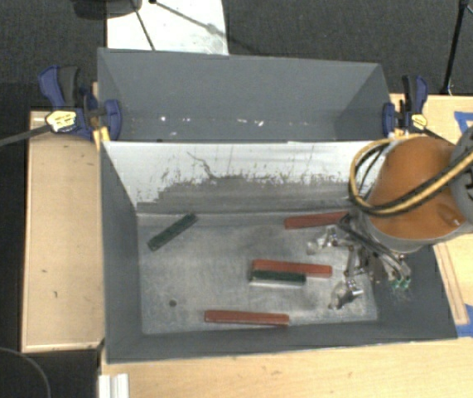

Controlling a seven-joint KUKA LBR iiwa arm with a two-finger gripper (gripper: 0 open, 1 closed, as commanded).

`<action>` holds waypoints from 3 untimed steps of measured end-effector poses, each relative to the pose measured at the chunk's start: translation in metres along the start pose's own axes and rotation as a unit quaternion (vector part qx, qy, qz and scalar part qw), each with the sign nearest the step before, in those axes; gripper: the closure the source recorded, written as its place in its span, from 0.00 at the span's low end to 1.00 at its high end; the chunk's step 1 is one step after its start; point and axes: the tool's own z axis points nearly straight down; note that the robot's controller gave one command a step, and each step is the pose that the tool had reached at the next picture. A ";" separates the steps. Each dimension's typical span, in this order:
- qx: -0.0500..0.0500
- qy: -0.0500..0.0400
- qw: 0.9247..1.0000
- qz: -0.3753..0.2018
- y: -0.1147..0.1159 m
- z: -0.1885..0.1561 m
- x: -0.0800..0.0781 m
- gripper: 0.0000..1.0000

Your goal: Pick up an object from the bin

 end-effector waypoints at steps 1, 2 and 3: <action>0.001 -0.004 1.000 -0.013 -0.017 0.048 -0.019 1.00; 0.001 -0.004 1.000 -0.013 -0.017 0.048 -0.019 1.00; 0.000 0.001 1.000 -0.001 -0.023 -0.064 0.003 1.00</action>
Offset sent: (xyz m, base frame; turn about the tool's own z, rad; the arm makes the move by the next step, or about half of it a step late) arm 0.0000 0.0000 0.0000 0.0000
